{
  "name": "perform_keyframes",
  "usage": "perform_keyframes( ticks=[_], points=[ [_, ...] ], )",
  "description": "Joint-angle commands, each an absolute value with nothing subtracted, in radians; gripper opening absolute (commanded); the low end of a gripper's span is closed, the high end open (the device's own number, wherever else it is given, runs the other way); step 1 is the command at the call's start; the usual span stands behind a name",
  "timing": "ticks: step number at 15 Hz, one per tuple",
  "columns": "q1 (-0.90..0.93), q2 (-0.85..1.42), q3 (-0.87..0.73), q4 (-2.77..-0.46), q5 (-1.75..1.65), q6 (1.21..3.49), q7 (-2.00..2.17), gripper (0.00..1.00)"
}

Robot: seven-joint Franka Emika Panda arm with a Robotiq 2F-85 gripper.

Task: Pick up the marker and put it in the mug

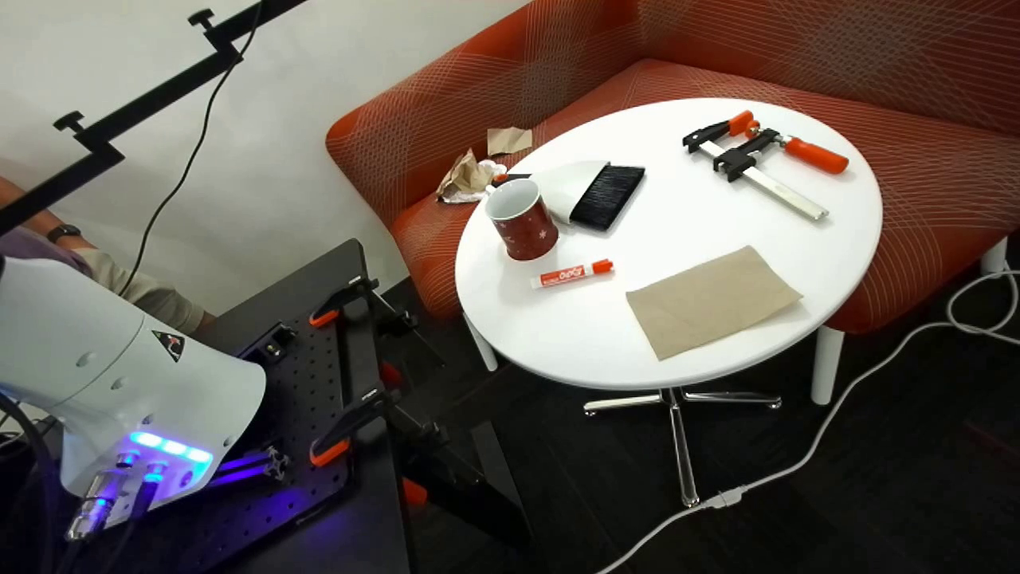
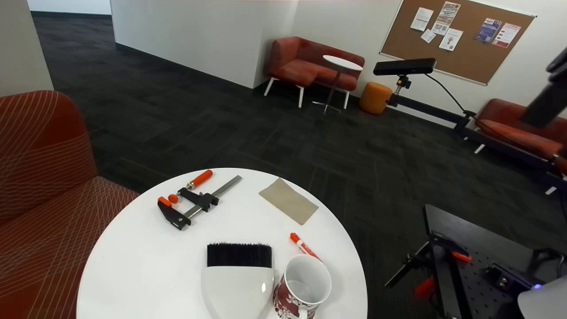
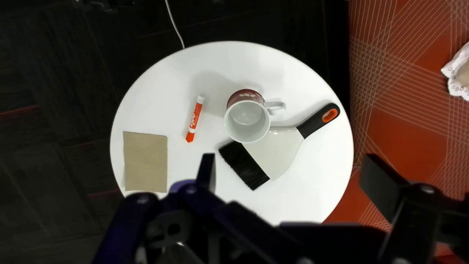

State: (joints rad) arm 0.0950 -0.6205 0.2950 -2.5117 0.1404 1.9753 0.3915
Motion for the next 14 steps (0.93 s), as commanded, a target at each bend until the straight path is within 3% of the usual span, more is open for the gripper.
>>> perform_keyframes(
  ticks=[1,14],
  points=[
    [0.039,-0.493,0.274,-2.487,0.105,2.077,0.439,1.00],
    [-0.028,-0.027,0.121,-2.498,-0.010,2.529,0.538,1.00]
  ],
)
